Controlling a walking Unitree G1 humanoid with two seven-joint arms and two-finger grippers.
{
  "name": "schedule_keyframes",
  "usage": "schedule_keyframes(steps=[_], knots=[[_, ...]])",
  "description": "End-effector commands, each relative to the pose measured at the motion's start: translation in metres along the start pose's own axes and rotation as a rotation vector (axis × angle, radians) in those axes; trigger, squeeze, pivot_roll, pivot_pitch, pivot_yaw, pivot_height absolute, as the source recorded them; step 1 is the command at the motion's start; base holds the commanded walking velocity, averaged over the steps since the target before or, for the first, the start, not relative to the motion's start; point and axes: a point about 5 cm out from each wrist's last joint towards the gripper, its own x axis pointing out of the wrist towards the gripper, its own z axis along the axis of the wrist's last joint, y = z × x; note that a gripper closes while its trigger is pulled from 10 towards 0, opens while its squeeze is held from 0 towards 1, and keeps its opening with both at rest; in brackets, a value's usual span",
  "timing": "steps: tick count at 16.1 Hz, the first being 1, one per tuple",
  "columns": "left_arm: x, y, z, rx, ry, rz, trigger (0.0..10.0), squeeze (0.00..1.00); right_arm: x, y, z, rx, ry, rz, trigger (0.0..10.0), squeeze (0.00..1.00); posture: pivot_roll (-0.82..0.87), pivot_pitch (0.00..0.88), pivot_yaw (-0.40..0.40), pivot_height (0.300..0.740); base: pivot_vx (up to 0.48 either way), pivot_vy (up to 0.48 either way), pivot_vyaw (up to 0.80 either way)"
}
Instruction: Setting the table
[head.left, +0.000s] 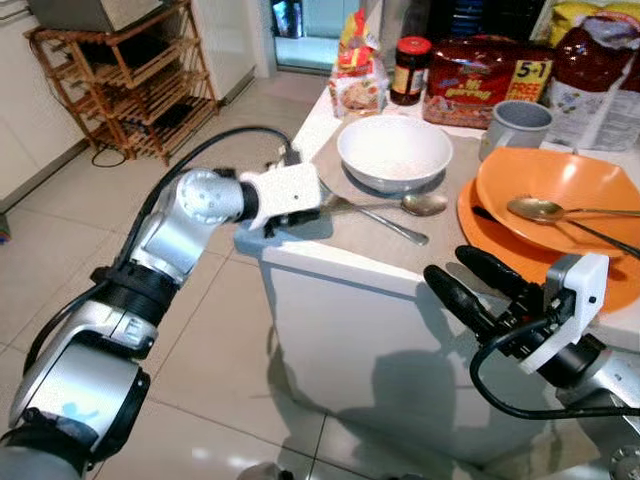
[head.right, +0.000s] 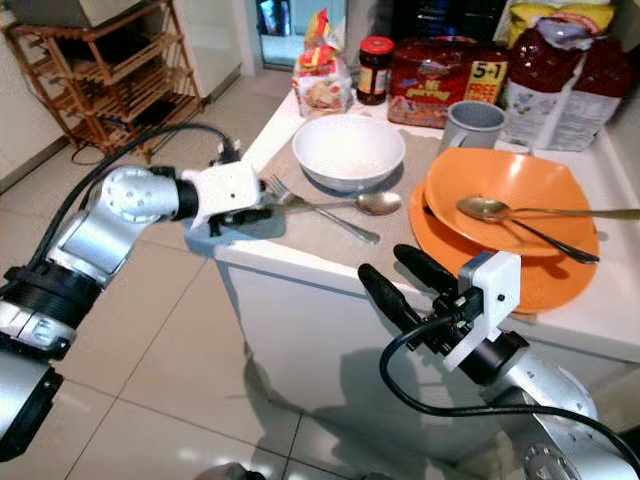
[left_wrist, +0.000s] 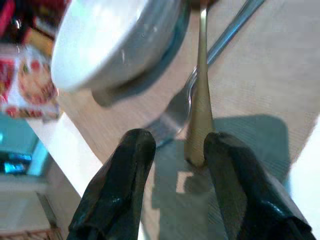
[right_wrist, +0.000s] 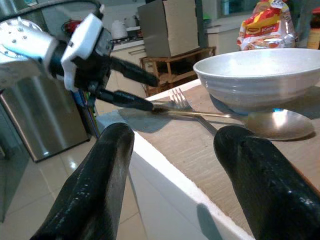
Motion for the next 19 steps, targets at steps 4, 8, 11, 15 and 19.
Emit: schedule_keyframes(steps=[4, 8, 11, 15, 19], knots=[[-0.009, -0.005, 0.006, 0.092, 0.025, -0.079, 10.0, 0.0, -0.003, -0.004, 0.002, -0.023, -0.003, -0.016, 10.0, 0.0, -0.08, 0.0, 0.079, 0.74, 0.0, 0.0, 0.0], [-0.042, 0.02, 0.013, -0.408, -0.308, 0.453, 10.0, 0.0, 0.007, 0.005, 0.013, -0.085, -0.093, -0.126, 10.0, 0.0, -0.08, 0.0, 0.094, 0.74, 0.0, 0.0, 0.0], [-0.052, -0.021, 0.004, -0.557, -0.31, 0.599, 10.0, 0.0, 0.033, 0.013, 0.037, -0.123, -0.233, -0.245, 10.0, 0.0, -0.05, 0.003, 0.062, 0.74, 0.0, 0.0, 0.0], [-0.043, -0.053, 0.013, -0.654, -0.296, 0.664, 10.0, 0.0, 0.057, -0.002, 0.047, -0.115, -0.267, -0.39, 10.0, 0.0, -0.01, 0.003, 0.03, 0.74, 0.0, 0.0, 0.0], [-0.045, -0.052, 0.015, -0.623, -0.248, 0.684, 10.0, 0.0, 0.068, -0.012, 0.054, -0.142, -0.244, -0.419, 10.0, 0.0, 0.0, 0.003, 0.025, 0.74, 0.337, 0.0, 0.58]])
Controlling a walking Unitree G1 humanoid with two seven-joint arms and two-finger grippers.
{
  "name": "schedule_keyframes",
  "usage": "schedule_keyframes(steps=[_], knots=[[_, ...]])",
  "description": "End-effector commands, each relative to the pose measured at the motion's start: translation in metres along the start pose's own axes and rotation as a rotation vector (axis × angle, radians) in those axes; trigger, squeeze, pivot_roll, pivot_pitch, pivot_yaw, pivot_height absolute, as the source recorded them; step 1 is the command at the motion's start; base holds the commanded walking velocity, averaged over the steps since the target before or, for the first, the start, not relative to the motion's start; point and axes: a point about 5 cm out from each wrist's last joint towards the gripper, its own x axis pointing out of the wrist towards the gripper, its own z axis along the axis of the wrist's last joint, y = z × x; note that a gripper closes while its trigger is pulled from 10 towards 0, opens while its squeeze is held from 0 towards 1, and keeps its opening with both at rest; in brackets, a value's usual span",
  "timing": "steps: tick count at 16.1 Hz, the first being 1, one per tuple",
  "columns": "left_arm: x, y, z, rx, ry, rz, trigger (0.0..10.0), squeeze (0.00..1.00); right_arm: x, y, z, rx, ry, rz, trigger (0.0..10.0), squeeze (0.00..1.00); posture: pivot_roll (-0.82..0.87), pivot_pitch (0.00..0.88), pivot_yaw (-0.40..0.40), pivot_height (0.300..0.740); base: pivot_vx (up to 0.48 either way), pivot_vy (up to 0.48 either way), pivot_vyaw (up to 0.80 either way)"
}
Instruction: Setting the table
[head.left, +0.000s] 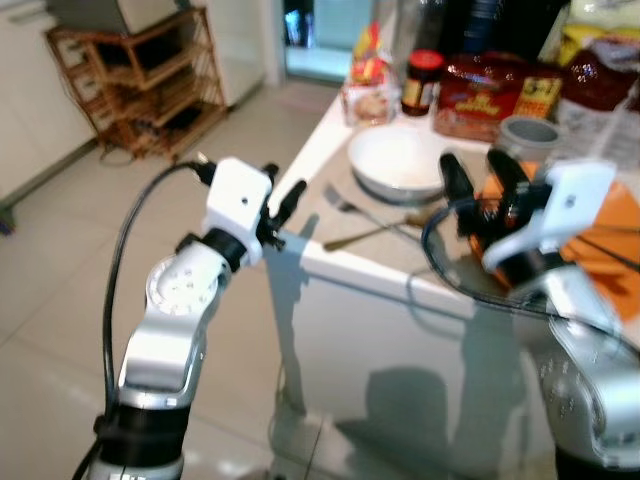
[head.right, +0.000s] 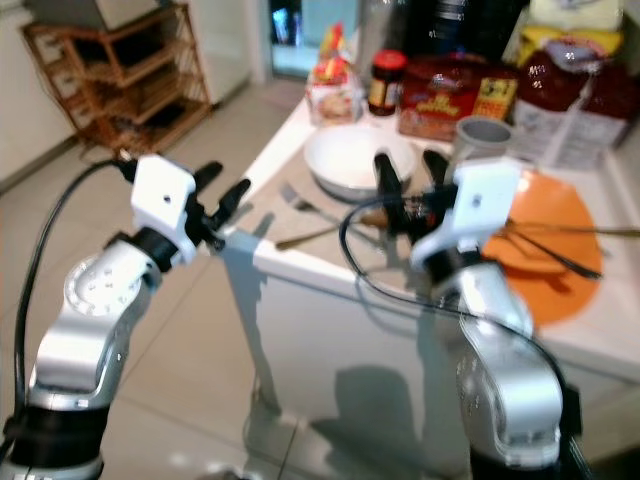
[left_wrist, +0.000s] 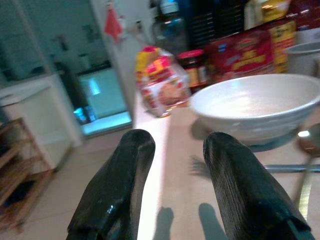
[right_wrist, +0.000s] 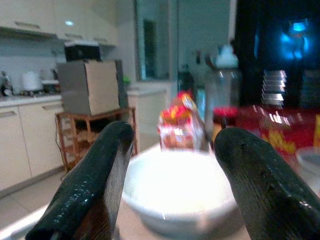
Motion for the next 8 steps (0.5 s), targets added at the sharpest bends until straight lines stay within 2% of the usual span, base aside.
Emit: schedule_keyframes(steps=[1, 4, 6, 7, 8], knots=[[0.0, 0.004, 0.005, 0.03, -0.005, 0.023, 10.0, 0.0, 0.004, -0.003, 0.001, -0.009, 0.012, -0.013, 10.0, 0.0, 0.0, 0.005, 0.022, 0.74, 0.341, 0.0, 0.58], [-0.002, 0.006, 0.007, 0.05, 0.015, 0.022, 10.0, 0.0, 0.014, -0.007, 0.011, -0.034, 0.009, -0.023, 10.0, 0.0, 0.01, 0.004, 0.014, 0.74, 0.341, 0.0, 0.0], [-0.005, 0.002, 0.007, 0.035, 0.019, -0.02, 10.0, 0.0, 0.019, -0.009, 0.018, -0.032, 0.022, -0.05, 10.0, 0.0, 0.01, 0.004, 0.014, 0.74, 0.0, 0.0, 0.0], [-0.007, 0.0, 0.007, 0.02, 0.014, -0.05, 10.0, 0.0, 0.021, -0.009, 0.021, -0.012, 0.062, -0.051, 10.0, 0.0, 0.01, 0.004, 0.014, 0.74, 0.0, 0.0, 0.0], [-0.01, -0.004, 0.01, -0.001, -0.011, -0.112, 10.0, 0.0, 0.024, -0.008, 0.021, 0.025, 0.161, -0.027, 10.0, 0.84, 0.0, 0.005, 0.016, 0.74, 0.0, 0.0, 0.0]])
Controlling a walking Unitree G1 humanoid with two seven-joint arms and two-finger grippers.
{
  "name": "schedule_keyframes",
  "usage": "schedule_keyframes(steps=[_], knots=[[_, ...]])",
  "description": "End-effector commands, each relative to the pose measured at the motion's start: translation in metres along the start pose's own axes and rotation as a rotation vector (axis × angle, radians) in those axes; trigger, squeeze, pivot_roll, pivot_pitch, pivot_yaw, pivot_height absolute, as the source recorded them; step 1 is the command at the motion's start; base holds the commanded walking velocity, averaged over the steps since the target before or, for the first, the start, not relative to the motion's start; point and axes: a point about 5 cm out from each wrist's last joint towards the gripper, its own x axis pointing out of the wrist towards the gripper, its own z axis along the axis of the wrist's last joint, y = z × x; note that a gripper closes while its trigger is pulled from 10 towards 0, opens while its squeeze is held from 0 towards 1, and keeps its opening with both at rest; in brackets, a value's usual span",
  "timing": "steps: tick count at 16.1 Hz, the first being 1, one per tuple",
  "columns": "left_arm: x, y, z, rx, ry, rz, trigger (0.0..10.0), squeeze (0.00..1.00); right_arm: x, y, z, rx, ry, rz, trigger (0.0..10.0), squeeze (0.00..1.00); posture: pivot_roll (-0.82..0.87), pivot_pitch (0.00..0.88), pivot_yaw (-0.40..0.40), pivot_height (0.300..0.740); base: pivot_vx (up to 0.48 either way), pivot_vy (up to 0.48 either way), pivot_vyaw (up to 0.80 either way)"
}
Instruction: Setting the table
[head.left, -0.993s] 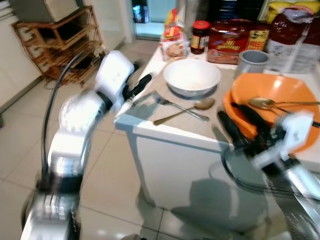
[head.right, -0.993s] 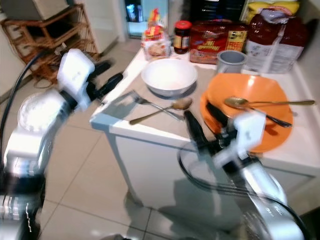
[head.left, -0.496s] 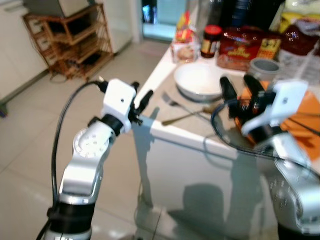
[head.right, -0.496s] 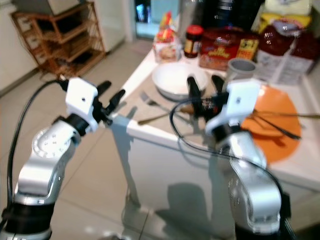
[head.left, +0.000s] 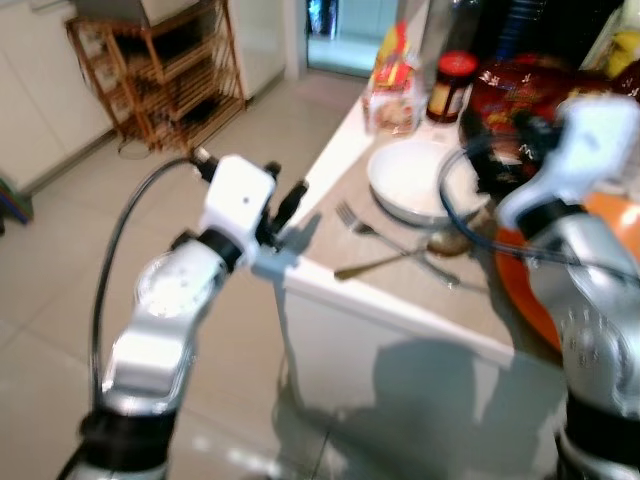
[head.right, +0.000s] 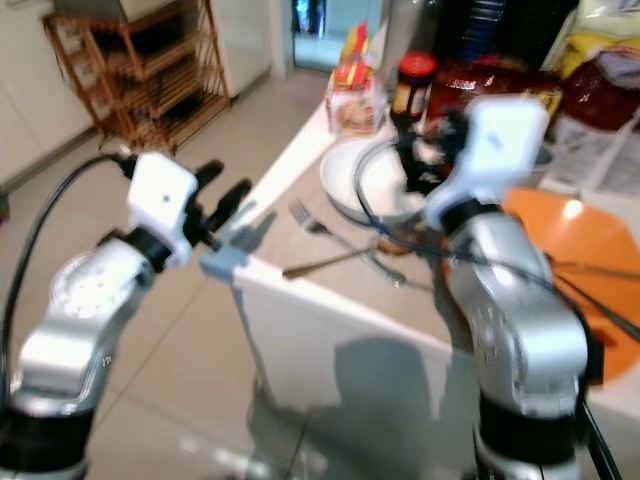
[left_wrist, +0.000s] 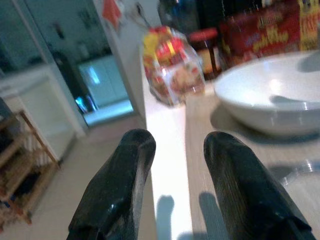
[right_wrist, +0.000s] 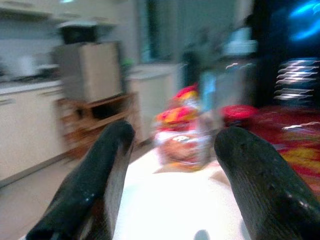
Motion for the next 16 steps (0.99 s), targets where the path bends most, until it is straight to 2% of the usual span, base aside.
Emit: schedule_keyframes(steps=[1, 2, 6, 8, 9, 10, 11, 12, 13, 16], knots=[[0.0, -0.005, 0.01, -0.011, -0.041, -0.048, 10.0, 0.0, -0.004, -0.005, 0.001, 0.011, 0.064, -0.02, 10.0, 1.0, 0.0, 0.005, 0.016, 0.74, 0.0, 0.0, 0.0], [0.001, -0.005, 0.011, -0.033, -0.041, -0.082, 10.0, 0.0, 0.001, -0.009, 0.004, 0.004, 0.115, -0.022, 10.0, 1.0, -0.01, 0.007, 0.024, 0.74, 0.0, 0.0, 0.0], [0.004, -0.009, 0.014, -0.048, -0.046, -0.159, 10.0, 0.0, 0.022, -0.028, 0.014, 0.034, 0.194, -0.096, 10.0, 1.0, -0.02, 0.005, 0.031, 0.74, 0.0, 0.0, 0.0], [0.005, -0.011, 0.015, -0.041, -0.036, -0.201, 10.0, 0.0, 0.036, -0.038, 0.011, 0.043, 0.279, -0.119, 10.0, 1.0, -0.02, 0.004, 0.034, 0.74, 0.0, 0.0, 0.0], [0.006, -0.011, 0.015, -0.025, -0.029, -0.209, 10.0, 0.0, 0.043, -0.043, 0.005, 0.013, 0.368, -0.147, 10.0, 1.0, -0.03, 0.003, 0.034, 0.74, 0.0, 0.0, 0.0], [0.007, -0.011, 0.015, -0.02, -0.025, -0.206, 10.0, 0.0, 0.049, -0.046, 0.006, 0.022, 0.374, -0.152, 10.0, 1.0, -0.02, 0.003, 0.032, 0.74, 0.0, 0.0, 0.0], [0.008, -0.011, 0.017, -0.026, -0.027, -0.209, 10.0, 0.0, 0.058, -0.052, 0.003, 0.058, 0.43, -0.175, 10.0, 0.47, -0.03, 0.0, 0.03, 0.74, 0.0, 0.0, 0.0], [0.008, -0.011, 0.018, -0.027, -0.028, -0.211, 10.0, 0.0, 0.065, -0.056, 0.002, 0.073, 0.446, -0.18, 10.0, 0.17, -0.02, 0.0, 0.028, 0.74, 0.0, 0.0, 0.0], [0.008, -0.011, 0.018, -0.024, -0.025, -0.219, 10.0, 0.0, 0.07, -0.059, 0.0, 0.094, 0.45, -0.181, 10.0, 0.0, -0.02, 0.0, 0.028, 0.74, 0.0, 0.0, 0.0], [0.008, -0.011, 0.019, -0.018, -0.018, -0.233, 10.0, 0.0, 0.092, -0.071, -0.013, 0.159, 0.518, -0.195, 10.0, 0.0, -0.02, 0.0, 0.022, 0.74, 0.0, 0.0, 0.0]])
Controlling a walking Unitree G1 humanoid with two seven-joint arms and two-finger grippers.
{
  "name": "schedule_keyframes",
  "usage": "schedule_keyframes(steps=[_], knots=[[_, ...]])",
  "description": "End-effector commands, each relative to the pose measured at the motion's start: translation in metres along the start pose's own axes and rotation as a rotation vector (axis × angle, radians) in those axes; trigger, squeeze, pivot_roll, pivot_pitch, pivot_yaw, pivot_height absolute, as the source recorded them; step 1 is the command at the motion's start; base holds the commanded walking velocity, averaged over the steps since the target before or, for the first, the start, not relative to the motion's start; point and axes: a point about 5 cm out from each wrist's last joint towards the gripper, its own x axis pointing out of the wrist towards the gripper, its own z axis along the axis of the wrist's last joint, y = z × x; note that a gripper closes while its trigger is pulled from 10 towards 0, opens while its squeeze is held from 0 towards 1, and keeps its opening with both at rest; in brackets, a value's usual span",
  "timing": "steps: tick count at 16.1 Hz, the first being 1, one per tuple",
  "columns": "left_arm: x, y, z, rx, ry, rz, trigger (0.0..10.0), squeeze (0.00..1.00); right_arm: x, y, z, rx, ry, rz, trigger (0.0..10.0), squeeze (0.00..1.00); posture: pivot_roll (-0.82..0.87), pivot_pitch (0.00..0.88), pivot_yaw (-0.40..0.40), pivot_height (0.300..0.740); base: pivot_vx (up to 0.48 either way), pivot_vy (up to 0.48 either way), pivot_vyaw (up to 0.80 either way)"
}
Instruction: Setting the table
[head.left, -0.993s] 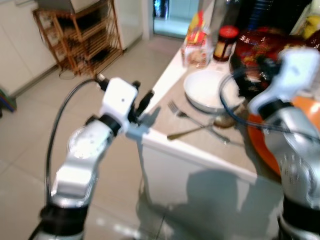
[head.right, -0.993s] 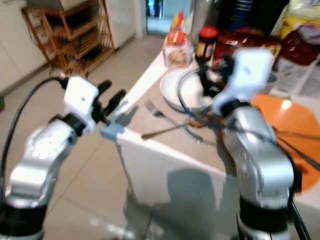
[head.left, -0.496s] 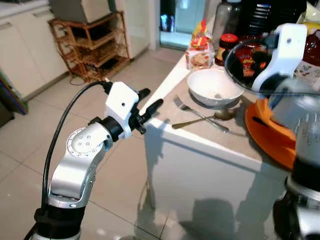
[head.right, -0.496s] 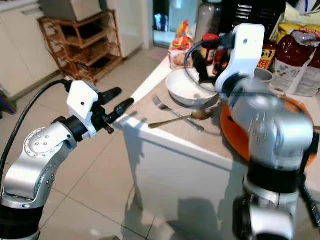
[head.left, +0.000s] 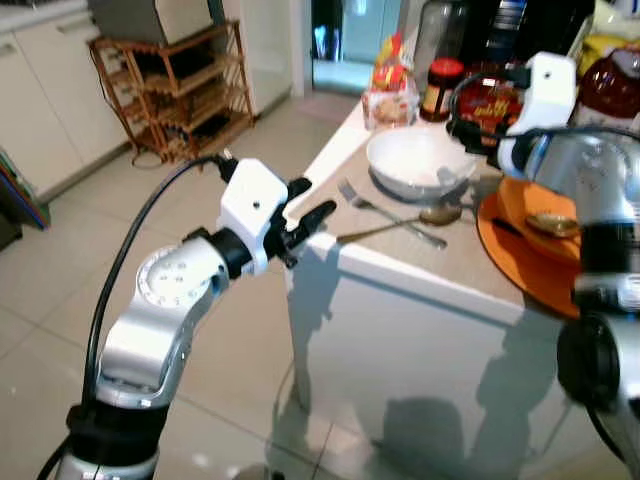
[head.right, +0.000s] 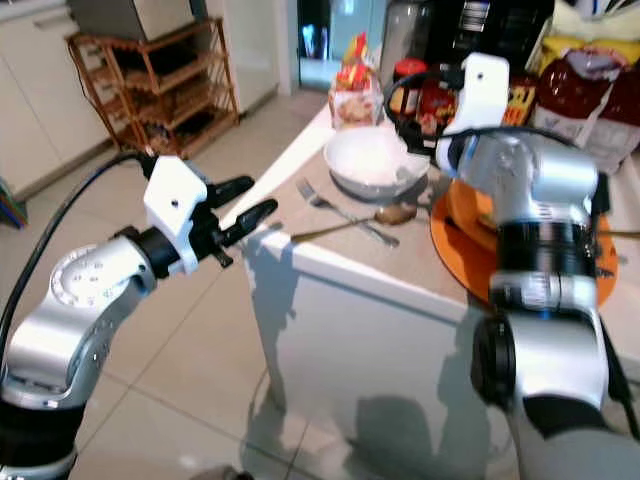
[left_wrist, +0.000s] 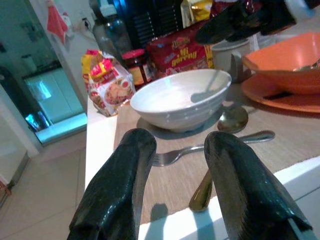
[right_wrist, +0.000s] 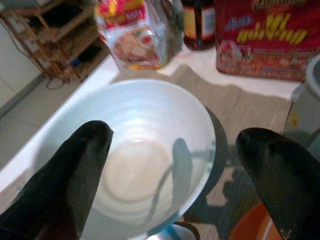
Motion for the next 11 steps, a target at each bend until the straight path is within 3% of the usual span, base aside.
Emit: schedule_keyframes(steps=[1, 6, 10, 11], knots=[[0.002, 0.001, 0.006, 0.015, -0.002, -0.014, 10.0, 0.0, 0.006, 0.001, 0.006, -0.003, -0.003, -0.002, 10.0, 0.0, -0.01, 0.0, 0.02, 0.74, 0.0, 0.0, 0.0], [-0.002, 0.001, 0.006, 0.016, 0.016, -0.012, 10.0, 0.0, 0.025, 0.005, -0.004, 0.066, 0.041, 0.02, 10.0, 0.0, 0.01, 0.002, 0.007, 0.74, 0.0, 0.0, 0.0], [-0.004, -0.001, 0.007, 0.014, 0.026, -0.032, 10.0, 0.0, 0.03, 0.003, -0.016, 0.127, 0.117, 0.02, 10.0, 0.0, 0.02, 0.0, -0.001, 0.74, 0.0, 0.0, 0.0], [-0.004, -0.002, 0.008, 0.0, 0.022, -0.045, 10.0, 0.0, 0.03, 0.001, -0.017, 0.142, 0.127, 0.013, 5.6, 0.0, 0.01, 0.0, -0.003, 0.74, 0.0, 0.0, 0.0]])
